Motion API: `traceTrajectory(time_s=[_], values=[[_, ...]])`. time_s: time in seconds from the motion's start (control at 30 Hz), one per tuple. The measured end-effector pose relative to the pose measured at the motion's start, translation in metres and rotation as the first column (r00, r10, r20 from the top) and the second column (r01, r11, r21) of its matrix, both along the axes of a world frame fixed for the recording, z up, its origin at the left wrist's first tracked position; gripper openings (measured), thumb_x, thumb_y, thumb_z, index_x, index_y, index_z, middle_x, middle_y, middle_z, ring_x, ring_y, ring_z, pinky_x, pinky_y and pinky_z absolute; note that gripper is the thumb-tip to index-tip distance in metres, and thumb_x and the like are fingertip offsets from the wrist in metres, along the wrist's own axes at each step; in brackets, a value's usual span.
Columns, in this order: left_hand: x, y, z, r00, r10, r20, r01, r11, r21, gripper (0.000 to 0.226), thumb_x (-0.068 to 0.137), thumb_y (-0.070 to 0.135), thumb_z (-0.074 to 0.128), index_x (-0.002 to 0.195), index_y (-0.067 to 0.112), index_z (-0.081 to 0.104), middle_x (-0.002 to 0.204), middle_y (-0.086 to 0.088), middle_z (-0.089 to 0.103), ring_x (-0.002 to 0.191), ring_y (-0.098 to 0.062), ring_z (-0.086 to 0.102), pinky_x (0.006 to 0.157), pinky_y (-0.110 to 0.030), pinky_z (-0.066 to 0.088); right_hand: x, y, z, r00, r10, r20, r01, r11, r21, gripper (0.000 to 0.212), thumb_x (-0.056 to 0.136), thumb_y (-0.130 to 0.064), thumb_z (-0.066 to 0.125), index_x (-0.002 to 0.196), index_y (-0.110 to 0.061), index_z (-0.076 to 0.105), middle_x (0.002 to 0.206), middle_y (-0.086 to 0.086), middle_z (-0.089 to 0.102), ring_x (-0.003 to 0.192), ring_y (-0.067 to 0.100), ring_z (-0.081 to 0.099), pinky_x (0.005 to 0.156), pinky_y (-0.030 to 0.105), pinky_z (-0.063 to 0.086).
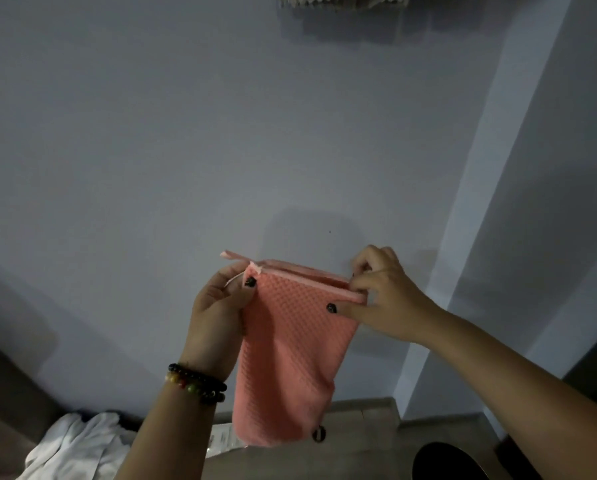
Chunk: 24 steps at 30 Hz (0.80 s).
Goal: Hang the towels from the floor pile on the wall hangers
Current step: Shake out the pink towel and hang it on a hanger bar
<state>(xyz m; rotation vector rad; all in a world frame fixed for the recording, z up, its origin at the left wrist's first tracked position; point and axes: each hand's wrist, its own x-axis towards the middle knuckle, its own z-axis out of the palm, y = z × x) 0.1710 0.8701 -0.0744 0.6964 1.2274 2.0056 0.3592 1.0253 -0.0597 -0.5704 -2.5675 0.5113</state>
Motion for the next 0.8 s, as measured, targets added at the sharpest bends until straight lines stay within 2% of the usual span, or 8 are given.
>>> traceTrajectory(time_s=[0.1,0.17,0.27,0.37,0.5,0.57,0.67,0.8], values=[[-0.008,-0.002,-0.011,0.967,0.131,-0.216,-0.154,0.984,-0.093,0.023,0.092,-0.01,0.049,0.102,0.006,0.062,0.087,-0.008,0.073,0.079,-0.018,0.063,0.071,-0.028,0.05,-0.002,-0.005,0.014,0.998,-0.044,0.044,0.052,0.982,-0.184,0.049,0.069,-0.046,0.081,0.049,-0.019,0.045,0.062,-0.008,0.042,0.055,0.004,0.038,0.053,0.017,0.028],[-0.013,0.0,-0.021,0.946,0.153,-0.285,-0.204,0.966,-0.158,0.021,0.092,-0.008,0.051,0.103,0.006,0.064,0.09,-0.008,0.074,0.085,-0.021,0.063,0.077,-0.033,0.048,-0.007,-0.014,0.021,0.998,-0.052,0.018,0.054,0.98,-0.193,0.052,0.065,-0.042,0.084,0.047,-0.019,0.041,0.048,-0.009,0.038,0.045,0.005,0.036,0.047,0.018,0.029],[-0.015,0.0,-0.032,0.959,0.1,-0.264,-0.164,0.959,-0.233,0.028,0.093,-0.009,0.048,0.105,0.007,0.067,0.096,-0.007,0.075,0.093,-0.02,0.066,0.087,-0.034,0.05,-0.017,-0.022,0.028,0.994,-0.097,-0.059,0.088,0.986,-0.142,0.042,0.061,-0.035,0.087,0.055,-0.021,0.048,0.051,-0.011,0.044,0.048,0.003,0.043,0.049,0.016,0.035],[-0.014,-0.003,-0.035,0.982,0.046,-0.184,-0.089,0.968,-0.233,0.026,0.092,-0.012,0.042,0.096,-0.002,0.065,0.09,-0.012,0.069,0.087,-0.025,0.059,0.083,-0.035,0.049,-0.022,-0.015,0.027,0.974,-0.194,-0.114,0.179,0.975,-0.128,0.034,0.062,-0.025,0.085,0.067,-0.022,0.052,0.062,-0.012,0.052,0.055,0.002,0.045,0.053,0.014,0.036],[-0.011,-0.004,-0.031,0.994,0.047,-0.095,-0.062,0.985,-0.162,0.027,0.095,-0.008,0.04,0.098,0.003,0.064,0.089,-0.007,0.069,0.085,-0.02,0.059,0.077,-0.034,0.049,-0.022,-0.008,0.014,0.925,-0.308,-0.222,0.199,0.891,-0.408,0.04,0.064,-0.016,0.085,0.093,-0.022,0.058,0.08,-0.007,0.064,0.068,0.009,0.06,0.062,0.021,0.045],[-0.01,-0.002,-0.027,0.989,0.068,-0.132,-0.086,0.987,-0.137,0.03,0.096,-0.007,0.04,0.101,0.007,0.066,0.093,-0.005,0.07,0.084,-0.017,0.06,0.074,-0.033,0.047,-0.023,-0.005,0.011,0.913,-0.331,-0.238,0.179,0.85,-0.496,0.036,0.064,-0.014,0.085,0.093,-0.019,0.064,0.08,-0.002,0.069,0.071,0.016,0.065,0.065,0.027,0.05],[-0.005,0.003,-0.02,0.973,0.056,-0.223,-0.079,0.992,-0.094,0.018,0.093,0.006,0.054,0.105,0.01,0.066,0.097,-0.001,0.071,0.083,-0.01,0.063,0.073,-0.027,0.048,-0.026,-0.006,0.01,0.887,-0.347,-0.306,0.125,0.816,-0.565,0.018,0.069,-0.016,0.083,0.075,-0.009,0.068,0.062,0.0,0.062,0.058,0.01,0.054,0.055,0.025,0.041],[-0.001,0.01,-0.008,0.915,0.027,-0.402,-0.08,0.99,-0.114,0.025,0.079,0.027,0.065,0.098,0.012,0.07,0.094,0.001,0.073,0.084,-0.01,0.068,0.073,-0.024,0.051,-0.029,-0.009,0.018,0.836,-0.365,-0.41,0.043,0.788,-0.614,0.027,0.073,-0.018,0.08,0.074,0.0,0.061,0.062,0.002,0.055,0.059,0.011,0.047,0.054,0.026,0.035]])
